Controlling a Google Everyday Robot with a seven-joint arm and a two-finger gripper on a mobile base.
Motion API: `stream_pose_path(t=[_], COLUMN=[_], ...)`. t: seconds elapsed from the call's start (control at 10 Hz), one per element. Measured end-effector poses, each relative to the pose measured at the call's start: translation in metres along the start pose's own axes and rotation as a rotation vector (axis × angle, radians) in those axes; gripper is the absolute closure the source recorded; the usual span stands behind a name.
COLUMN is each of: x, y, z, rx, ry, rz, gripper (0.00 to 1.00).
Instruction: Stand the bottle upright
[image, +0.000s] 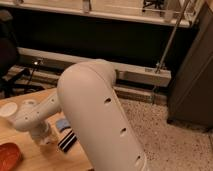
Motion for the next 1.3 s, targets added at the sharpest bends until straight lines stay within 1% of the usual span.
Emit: stream_pose_path(t=[0.1,0.4,0.5,0.6,0.9,1.1,1.3], x=[-0.001,-0.002,-0.003,-0.003,-0.003,-0.002,0.002], y=[0.000,0.001,0.000,0.000,-0.005,-0.011,-0.017], z=[0.001,0.003,0.002,0.001,-0.008,-0.026,-0.048], rx=[-0.001,-0.003,-0.003,-0.003,0.006,0.014,0.021], ry=[0.002,0.013,0.014,0.017,0.024,0.034,0.061], rz=[-0.002,-0.013,-0.015,-0.017,-0.026,-0.027,-0.048], gripper=[0.45,0.74,0.81,0.87,0.87,0.87,0.87])
